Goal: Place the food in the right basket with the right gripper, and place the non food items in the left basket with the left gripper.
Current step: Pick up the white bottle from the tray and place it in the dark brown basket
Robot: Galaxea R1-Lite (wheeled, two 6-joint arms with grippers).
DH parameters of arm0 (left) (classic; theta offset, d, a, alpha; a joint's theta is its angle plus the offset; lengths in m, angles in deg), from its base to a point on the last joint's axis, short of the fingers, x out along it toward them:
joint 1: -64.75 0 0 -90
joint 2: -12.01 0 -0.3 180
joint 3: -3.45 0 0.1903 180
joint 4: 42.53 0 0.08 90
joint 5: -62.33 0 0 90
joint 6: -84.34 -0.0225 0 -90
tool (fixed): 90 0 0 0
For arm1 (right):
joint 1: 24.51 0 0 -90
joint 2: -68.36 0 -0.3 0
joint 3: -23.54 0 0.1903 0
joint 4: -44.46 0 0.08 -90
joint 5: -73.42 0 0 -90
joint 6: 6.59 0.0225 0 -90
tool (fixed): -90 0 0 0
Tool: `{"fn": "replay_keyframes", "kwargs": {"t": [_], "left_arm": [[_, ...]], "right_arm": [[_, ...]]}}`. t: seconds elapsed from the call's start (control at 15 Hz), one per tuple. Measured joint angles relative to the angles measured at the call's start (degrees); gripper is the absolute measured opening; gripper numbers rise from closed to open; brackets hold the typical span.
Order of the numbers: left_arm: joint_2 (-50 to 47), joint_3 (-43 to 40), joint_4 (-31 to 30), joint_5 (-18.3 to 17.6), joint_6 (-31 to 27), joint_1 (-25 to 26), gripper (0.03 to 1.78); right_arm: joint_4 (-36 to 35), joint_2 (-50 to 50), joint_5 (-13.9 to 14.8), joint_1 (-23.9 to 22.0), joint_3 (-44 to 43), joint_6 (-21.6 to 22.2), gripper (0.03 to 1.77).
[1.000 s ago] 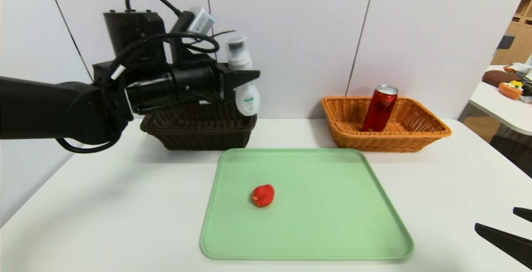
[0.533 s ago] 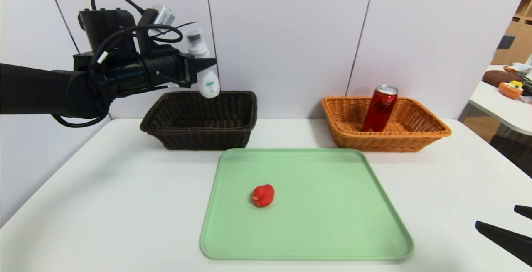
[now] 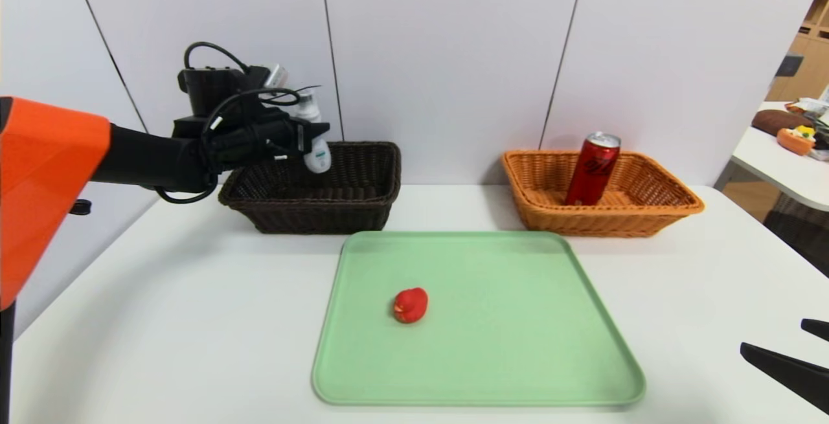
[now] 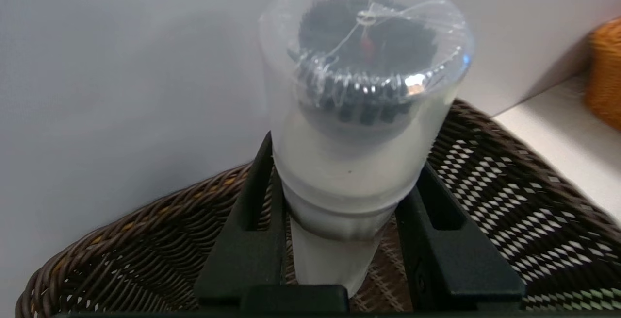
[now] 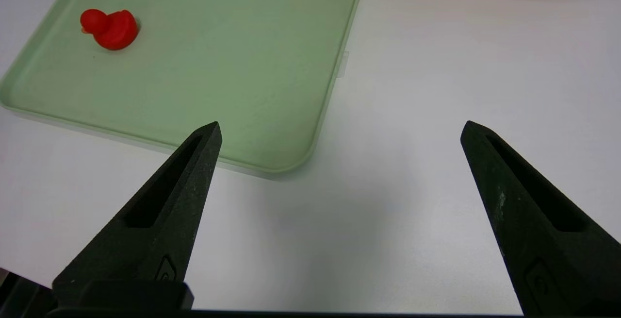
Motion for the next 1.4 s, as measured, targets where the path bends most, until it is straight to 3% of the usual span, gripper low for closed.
{"fn": "replay_keyframes", "kwargs": {"t": [0.4,1.0,1.4], "left_arm": [[6.64,2.94,0.11,1.13,-3.33,0.06,0.65],[7.3,1.35,0.27,1.02,-3.96,0.04,0.65],[5.56,0.41,0.22,1.02,-3.88,0.04,1.19]], "right_arm": [[-0.09,1.16,-0.18,0.0,0.05,-0.02,1.7],[-0.11,2.18,-0.2,0.0,-0.05,-0.02,1.7],[-0.06,2.01,-0.18,0.0,-0.02,-0.02,1.7]]}}
